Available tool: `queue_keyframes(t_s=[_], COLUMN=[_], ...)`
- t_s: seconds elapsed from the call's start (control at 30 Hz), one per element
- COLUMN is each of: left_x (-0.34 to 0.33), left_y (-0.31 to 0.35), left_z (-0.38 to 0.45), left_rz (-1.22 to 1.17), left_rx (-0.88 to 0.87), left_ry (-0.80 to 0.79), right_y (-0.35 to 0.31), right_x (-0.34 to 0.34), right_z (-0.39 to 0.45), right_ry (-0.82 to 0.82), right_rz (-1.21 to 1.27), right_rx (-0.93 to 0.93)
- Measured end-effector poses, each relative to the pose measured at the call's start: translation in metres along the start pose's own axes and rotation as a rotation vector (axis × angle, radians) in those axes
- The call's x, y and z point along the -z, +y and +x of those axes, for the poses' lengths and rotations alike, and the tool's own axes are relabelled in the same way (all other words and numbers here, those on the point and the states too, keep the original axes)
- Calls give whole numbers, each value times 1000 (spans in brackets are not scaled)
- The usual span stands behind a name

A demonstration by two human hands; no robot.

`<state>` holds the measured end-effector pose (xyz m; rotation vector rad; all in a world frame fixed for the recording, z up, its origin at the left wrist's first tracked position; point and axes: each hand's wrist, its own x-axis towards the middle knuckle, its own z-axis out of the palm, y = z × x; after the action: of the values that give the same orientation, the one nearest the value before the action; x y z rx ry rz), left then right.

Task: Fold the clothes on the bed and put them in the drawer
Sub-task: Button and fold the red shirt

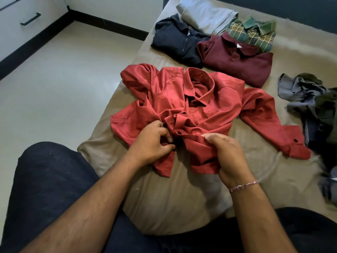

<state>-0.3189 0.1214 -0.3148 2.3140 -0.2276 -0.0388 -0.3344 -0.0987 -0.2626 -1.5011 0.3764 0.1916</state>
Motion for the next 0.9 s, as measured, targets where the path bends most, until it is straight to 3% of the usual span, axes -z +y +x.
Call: queue_keyframes(t_s=[0.13, 0.3, 0.6, 0.9], left_x=[32, 59, 53, 43], left_y=[28, 63, 79, 90], left_z=[-17, -47, -65, -71], left_rz=[-211, -239, -428, -458], left_rx=[-12, -71, -227, -291], left_ry=[277, 547, 545, 457], right_y=[-15, -25, -32, -35], right_x=[3, 10, -6, -16], right_z=[-15, -34, -59, -76], right_ry=[-90, -210, -339, -278], right_rz=[122, 138, 367, 449], right_rx=[-22, 14, 106, 200])
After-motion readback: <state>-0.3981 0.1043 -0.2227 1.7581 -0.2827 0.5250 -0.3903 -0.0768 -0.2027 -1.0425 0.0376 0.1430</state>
